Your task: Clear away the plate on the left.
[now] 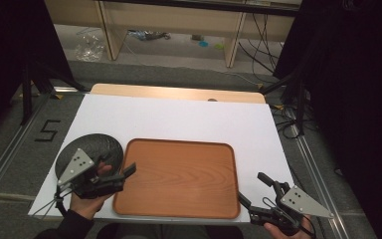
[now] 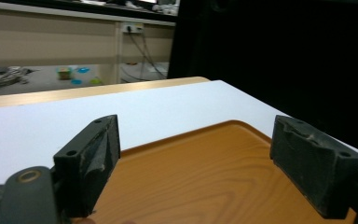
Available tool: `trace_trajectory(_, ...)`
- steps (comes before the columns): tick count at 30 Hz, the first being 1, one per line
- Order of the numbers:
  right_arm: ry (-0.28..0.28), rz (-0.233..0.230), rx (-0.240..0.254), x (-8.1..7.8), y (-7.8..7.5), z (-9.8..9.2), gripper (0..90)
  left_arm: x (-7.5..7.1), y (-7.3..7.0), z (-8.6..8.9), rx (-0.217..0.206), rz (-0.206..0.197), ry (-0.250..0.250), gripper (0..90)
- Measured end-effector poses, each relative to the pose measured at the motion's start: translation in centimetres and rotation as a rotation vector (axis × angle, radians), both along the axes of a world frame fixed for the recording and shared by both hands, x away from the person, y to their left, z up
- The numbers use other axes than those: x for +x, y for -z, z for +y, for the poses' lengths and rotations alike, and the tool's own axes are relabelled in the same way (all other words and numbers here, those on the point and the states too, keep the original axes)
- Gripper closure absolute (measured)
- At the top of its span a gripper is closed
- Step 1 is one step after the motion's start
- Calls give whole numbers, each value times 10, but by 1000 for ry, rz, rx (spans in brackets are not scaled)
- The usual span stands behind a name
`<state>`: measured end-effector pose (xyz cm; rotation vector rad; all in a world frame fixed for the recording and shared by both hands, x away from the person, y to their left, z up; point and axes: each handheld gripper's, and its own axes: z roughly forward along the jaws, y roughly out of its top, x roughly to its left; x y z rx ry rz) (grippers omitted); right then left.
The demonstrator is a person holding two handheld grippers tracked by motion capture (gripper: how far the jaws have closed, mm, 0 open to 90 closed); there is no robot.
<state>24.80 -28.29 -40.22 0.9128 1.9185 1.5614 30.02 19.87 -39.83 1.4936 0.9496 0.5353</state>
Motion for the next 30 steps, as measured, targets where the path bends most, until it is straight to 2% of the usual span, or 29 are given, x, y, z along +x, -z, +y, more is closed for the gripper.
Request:
trace_trajectory(1,1,4,-9,0,-1,-1,156,4,-1,14,-15,18,-35,160)
trace_trajectory(2,1,4,-9,0,-1,-1,156,4,-1,14,-15,18,-35,159)
trace_trajectory(3,3,5,-13,-1,-1,-1,156,7,-1,27,-37,32,-74,159)
trace_trajectory(4,-1,3,-8,0,-1,0,157,7,-1,27,-37,32,-74,160)
trace_trajectory(5,-1,4,-8,-1,-1,-1,156,10,0,42,-50,48,-108,159)
trace_trajectory(6,-1,4,-8,-1,-1,-1,156,10,0,42,-50,48,-108,159)
trace_trajectory(7,4,7,-16,-1,-2,-1,156,13,2,53,-42,56,-140,160)
trace_trajectory(9,4,7,-14,-1,-1,-1,156,14,3,59,-48,66,-154,159)
trace_trajectory(11,5,10,-17,-1,-2,-1,156,16,3,68,-74,74,-181,161)
trace_trajectory(12,-4,9,-15,-1,-2,-1,156,16,4,76,-101,91,-208,163)
trace_trajectory(14,-3,9,-14,-1,-2,-1,156,16,4,79,-103,101,-215,161)
trace_trajectory(17,-6,5,-12,-1,-2,-1,157,14,4,97,-104,115,-248,168)
trace_trajectory(18,-6,5,-12,-1,-2,-1,157,14,4,97,-104,115,-248,167)
trace_trajectory(21,-1,9,-14,-1,-1,-1,157,17,9,111,-118,174,-267,164)
trace_trajectory(22,-1,9,-14,-1,-1,-1,157,17,9,111,-118,174,-267,164)
trace_trajectory(23,-1,11,-18,-1,-2,-1,157,19,12,118,-124,211,-282,165)
trace_trajectory(26,-3,12,-19,-2,-2,-1,157,21,14,124,-132,229,-296,166)
trace_trajectory(27,-2,8,-16,-1,-2,-1,157,23,16,132,-155,256,-313,166)
trace_trajectory(28,-2,8,-16,-1,-2,-1,157,23,16,132,-155,256,-313,165)
trace_trajectory(29,-13,4,0,0,0,0,157,24,19,139,-148,286,-335,164)
trace_trajectory(30,-15,7,0,-1,0,1,157,24,19,139,-148,286,-335,165)
